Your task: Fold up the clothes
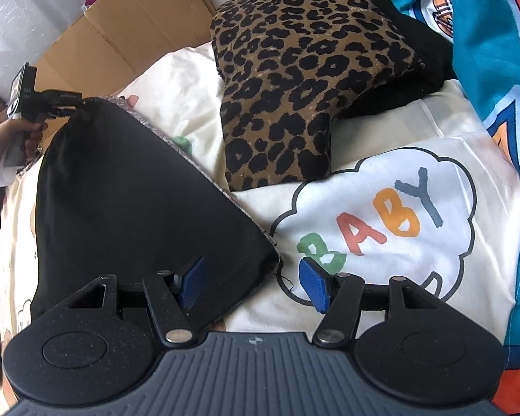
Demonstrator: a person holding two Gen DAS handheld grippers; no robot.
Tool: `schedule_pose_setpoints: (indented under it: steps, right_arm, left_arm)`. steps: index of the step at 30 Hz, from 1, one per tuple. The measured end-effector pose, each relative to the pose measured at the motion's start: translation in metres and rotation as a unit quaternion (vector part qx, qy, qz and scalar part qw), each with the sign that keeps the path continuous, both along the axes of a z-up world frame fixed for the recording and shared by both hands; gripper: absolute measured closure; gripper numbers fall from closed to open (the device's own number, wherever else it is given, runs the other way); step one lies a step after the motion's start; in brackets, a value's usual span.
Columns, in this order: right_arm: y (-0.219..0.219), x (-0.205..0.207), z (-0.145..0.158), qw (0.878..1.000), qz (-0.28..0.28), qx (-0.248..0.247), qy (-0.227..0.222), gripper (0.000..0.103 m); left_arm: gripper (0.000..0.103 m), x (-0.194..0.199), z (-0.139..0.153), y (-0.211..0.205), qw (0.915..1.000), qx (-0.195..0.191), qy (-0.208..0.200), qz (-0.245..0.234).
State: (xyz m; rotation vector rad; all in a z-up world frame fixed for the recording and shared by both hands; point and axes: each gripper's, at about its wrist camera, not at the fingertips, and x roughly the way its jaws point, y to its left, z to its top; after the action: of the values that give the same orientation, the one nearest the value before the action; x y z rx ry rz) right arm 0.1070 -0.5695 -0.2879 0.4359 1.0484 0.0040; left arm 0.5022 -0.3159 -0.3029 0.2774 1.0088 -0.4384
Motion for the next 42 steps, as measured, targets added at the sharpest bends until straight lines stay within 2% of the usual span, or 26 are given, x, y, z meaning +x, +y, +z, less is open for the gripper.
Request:
schedule_pose_setpoints:
  steps: [5,10,16,18,20,24,25,28,30,36,42]
  right_arm:
    - [0.002,0.004,-0.001,1.0,0.005,0.0,0.0,0.037]
    - [-0.001,0.008,-0.002,1.0,0.001,0.005,-0.003,0.037]
    - [-0.014,0.014,-0.007,0.999,-0.022,0.042,-0.01,0.037]
    - [-0.017,0.017,-0.008,0.998,-0.031,0.049,-0.017,0.038]
    - [-0.017,0.02,-0.01,0.998,-0.031,0.052,-0.022,0.043]
    - [-0.015,0.029,-0.016,0.998,-0.024,0.059,-0.029,0.057]
    - [-0.014,0.031,-0.018,0.997,-0.023,0.06,-0.03,0.067]
    - [-0.013,0.033,-0.024,0.997,-0.026,0.061,-0.027,0.086]
    - [-0.012,0.033,-0.026,0.997,-0.025,0.061,-0.028,0.094]
    - [-0.01,0.027,-0.033,0.997,-0.031,0.063,-0.018,0.098]
    - [-0.011,0.024,-0.037,0.997,-0.034,0.063,-0.012,0.098]
  left_arm:
    - [0.056,0.003,0.004,-0.002,0.9998,0.006,-0.014,-0.009]
    - [0.057,0.011,0.004,-0.002,0.9996,0.009,-0.026,0.005]
    - [0.049,0.008,0.0,-0.007,0.9989,0.026,-0.038,0.008]
    - [0.04,0.004,0.002,-0.005,0.9988,0.027,-0.04,0.012]
    - [0.034,-0.002,0.005,-0.001,0.9986,0.031,-0.041,0.013]
    - [0.032,-0.021,0.019,0.011,0.9984,0.03,-0.045,0.013]
    - [0.031,-0.028,0.023,0.014,0.9984,0.031,-0.044,0.013]
    - [0.029,-0.048,0.035,0.025,0.9986,0.032,-0.041,0.014]
    - [0.029,-0.064,0.045,0.032,0.9987,0.029,-0.038,0.016]
    - [0.028,-0.115,0.067,0.057,0.9991,0.022,-0.025,0.026]
    - [0.028,-0.163,0.075,0.084,0.9994,0.031,0.005,0.015]
